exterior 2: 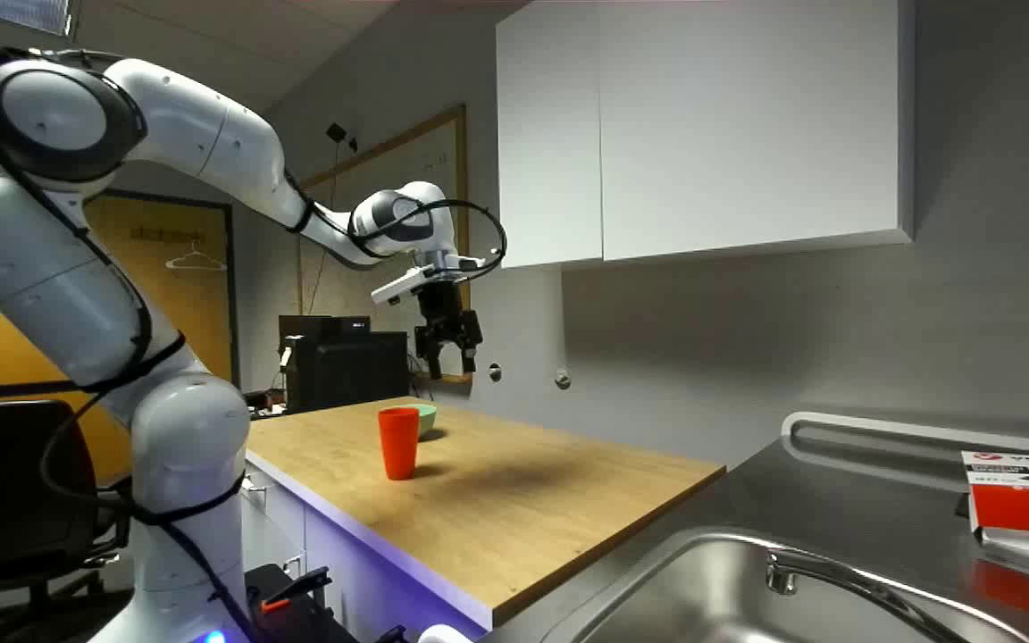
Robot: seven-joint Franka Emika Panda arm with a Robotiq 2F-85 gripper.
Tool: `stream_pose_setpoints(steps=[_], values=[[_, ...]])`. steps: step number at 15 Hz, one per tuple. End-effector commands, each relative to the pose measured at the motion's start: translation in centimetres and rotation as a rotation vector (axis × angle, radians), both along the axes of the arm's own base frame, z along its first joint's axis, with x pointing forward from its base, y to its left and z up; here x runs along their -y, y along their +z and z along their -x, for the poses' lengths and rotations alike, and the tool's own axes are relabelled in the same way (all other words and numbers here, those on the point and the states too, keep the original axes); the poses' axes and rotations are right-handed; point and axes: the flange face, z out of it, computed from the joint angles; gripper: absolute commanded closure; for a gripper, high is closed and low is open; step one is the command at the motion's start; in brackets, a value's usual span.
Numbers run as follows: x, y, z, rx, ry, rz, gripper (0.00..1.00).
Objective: Tilt the cup over the bowl
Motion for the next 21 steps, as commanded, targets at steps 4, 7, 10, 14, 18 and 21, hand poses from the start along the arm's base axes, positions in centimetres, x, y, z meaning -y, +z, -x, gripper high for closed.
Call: stream_pose_setpoints(steps=[4, 7, 10, 14, 18, 21], values=[[0.0, 0.2, 0.0, 0.003, 0.0, 0.0, 0.0], [0.0, 0.2, 0.0, 0.003, 0.0, 0.0, 0.0], [0.0, 0.2, 0.0, 0.003, 0.0, 0.0, 0.0], [-0.3, -0.6, 0.2, -0.007, -0.021, 0.004, 0.0], [-2.3, -2.2, 0.3, -0.013, -0.028, -0.001, 0.0], [-5.0, -3.5, 0.6, -0.015, -0.046, -0.027, 0.0]])
